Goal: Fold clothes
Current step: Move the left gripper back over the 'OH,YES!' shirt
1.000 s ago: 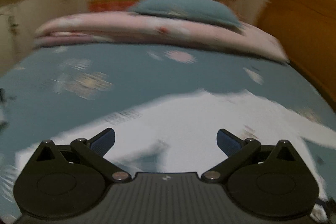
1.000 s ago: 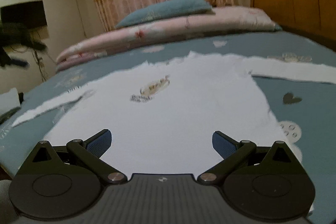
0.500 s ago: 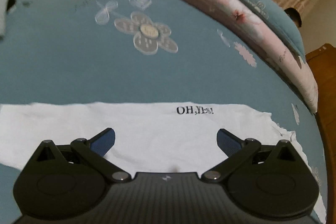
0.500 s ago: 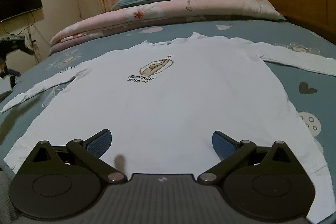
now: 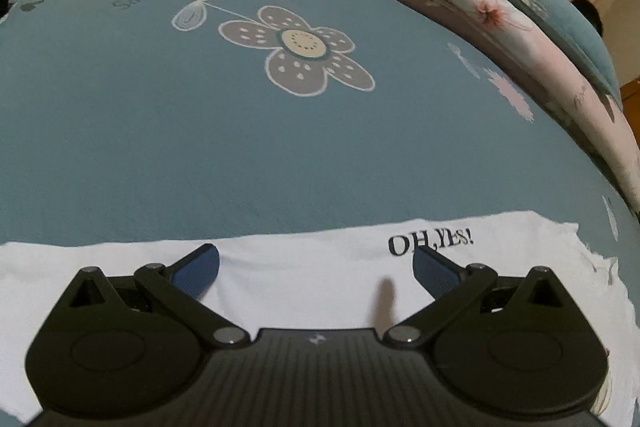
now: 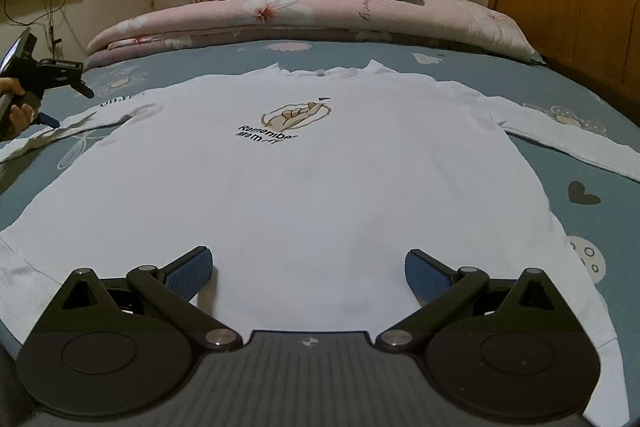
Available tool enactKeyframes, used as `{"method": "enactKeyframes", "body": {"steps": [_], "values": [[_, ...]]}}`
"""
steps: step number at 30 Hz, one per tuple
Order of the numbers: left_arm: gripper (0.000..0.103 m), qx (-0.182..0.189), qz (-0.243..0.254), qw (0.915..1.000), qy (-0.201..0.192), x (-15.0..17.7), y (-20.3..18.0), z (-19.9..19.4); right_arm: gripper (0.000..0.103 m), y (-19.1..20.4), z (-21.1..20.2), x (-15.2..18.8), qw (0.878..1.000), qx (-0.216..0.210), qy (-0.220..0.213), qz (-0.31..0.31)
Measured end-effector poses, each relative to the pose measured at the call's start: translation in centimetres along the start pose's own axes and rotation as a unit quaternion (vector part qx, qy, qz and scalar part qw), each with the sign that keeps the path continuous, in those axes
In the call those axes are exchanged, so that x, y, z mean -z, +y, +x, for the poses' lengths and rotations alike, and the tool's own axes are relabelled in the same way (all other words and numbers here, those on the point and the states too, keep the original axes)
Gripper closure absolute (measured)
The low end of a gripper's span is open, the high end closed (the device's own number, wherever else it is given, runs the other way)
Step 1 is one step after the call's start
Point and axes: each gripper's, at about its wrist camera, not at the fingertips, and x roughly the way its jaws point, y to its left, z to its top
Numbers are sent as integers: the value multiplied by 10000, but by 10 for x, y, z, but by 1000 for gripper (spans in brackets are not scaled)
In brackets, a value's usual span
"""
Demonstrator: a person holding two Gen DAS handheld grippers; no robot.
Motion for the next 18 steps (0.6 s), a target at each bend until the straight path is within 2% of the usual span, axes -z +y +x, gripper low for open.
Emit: {"method": "enactKeyframes", "body": {"steps": [5,9,12,16,18], "values": [[1,126,-27,9995,-289,15,22,-37,0,-2,-1,-1,10000,-35,-12,71],[1,-31,-324,9993,-192,35,59,-45,0,-1,-2,0,10000,-41,-8,77],[1,56,-363,9988,-331,52,79,-57,0,-1,-2,0,10000,-23,-2,54],[1,-252,-286,9987,-332,53,89,-73,0,1,-2,1,10000,16,-3,-12],[1,-365,-398,9979,-347,49,97,-74,0,1,-2,1,10000,25,-5,-20]]}}
